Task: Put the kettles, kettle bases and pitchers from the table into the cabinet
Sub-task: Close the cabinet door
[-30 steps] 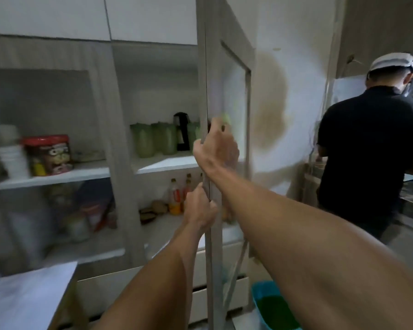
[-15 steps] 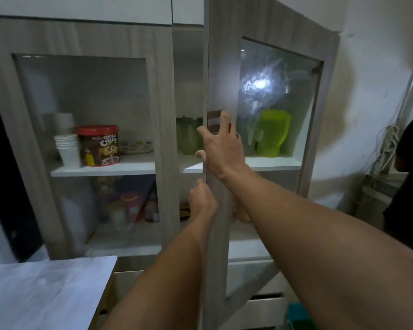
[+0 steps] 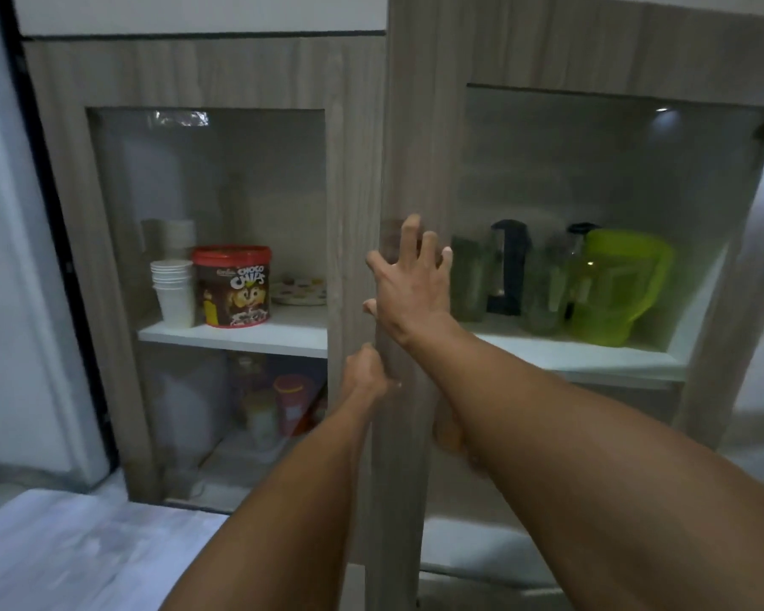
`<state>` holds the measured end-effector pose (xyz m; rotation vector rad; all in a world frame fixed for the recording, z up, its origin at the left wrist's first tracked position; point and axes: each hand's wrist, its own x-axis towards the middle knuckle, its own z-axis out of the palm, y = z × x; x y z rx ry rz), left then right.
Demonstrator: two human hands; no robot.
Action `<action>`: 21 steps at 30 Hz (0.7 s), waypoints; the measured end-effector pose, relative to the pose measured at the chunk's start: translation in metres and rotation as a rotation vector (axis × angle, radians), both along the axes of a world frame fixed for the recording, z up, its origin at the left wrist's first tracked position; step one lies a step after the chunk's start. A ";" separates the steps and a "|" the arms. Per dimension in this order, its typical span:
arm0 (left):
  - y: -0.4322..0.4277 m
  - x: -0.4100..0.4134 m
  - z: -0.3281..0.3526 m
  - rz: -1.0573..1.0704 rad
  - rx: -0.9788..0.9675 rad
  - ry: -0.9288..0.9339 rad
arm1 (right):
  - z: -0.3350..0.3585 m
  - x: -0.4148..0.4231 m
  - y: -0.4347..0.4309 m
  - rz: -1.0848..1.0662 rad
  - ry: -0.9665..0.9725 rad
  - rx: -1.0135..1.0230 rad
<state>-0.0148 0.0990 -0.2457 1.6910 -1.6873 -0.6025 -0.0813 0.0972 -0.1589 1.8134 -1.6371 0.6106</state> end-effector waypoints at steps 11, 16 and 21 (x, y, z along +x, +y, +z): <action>-0.063 -0.005 0.004 0.097 -0.044 -0.070 | 0.004 -0.012 -0.069 0.069 0.003 0.005; -0.087 -0.006 0.004 0.117 -0.062 -0.146 | -0.001 -0.021 -0.094 0.029 0.064 0.022; -0.113 -0.011 0.003 0.135 -0.044 -0.223 | -0.002 -0.024 -0.115 -0.008 0.100 0.039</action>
